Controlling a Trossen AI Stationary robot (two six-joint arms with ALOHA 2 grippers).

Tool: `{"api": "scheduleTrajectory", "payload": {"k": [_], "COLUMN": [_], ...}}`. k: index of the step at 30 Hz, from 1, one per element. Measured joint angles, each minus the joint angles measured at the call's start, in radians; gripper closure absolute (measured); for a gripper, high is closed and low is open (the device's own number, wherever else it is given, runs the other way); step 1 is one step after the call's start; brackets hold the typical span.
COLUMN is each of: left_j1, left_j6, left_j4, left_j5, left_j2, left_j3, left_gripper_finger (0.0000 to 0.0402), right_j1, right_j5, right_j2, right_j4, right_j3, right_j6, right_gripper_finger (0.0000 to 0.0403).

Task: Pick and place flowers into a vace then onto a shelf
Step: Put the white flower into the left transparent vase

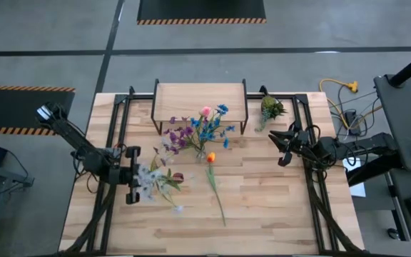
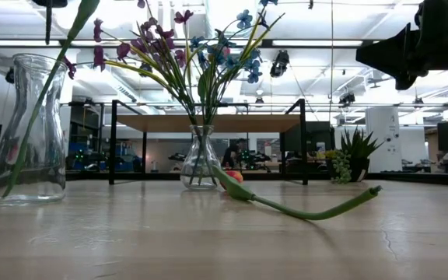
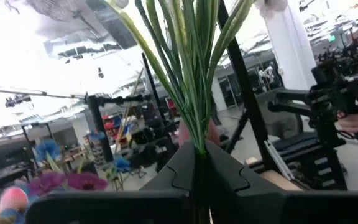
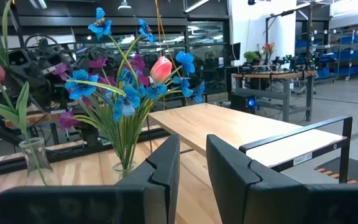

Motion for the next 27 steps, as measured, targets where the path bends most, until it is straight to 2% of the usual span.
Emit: {"api": "scheduleTrajectory", "payload": {"k": [10,16,22,27], "left_j1": [0.000,0.000,0.001,0.000], "left_j6": [-0.124,-0.126,-0.144,-0.186], "left_j4": [0.011,0.131,0.185,0.198], "left_j5": [0.000,-0.003,-0.074,-0.076], "left_j2": [0.095,0.194,0.266,0.309], "left_j3": [0.014,0.014,0.014,0.013], "left_gripper_finger": [0.0398,0.0398,0.0398,0.0398], "right_j1": [0.000,0.000,0.000,0.000], "right_j5": [0.000,0.000,0.000,0.000], "right_j2": [0.000,0.000,0.000,0.000], "right_j4": [0.001,0.001,0.001,0.001], "right_j3": [0.000,0.000,0.000,0.000], "right_j6": [0.000,0.000,0.000,0.000], "right_gripper_finger": [0.0330,0.0330,0.0330,0.0330]}}
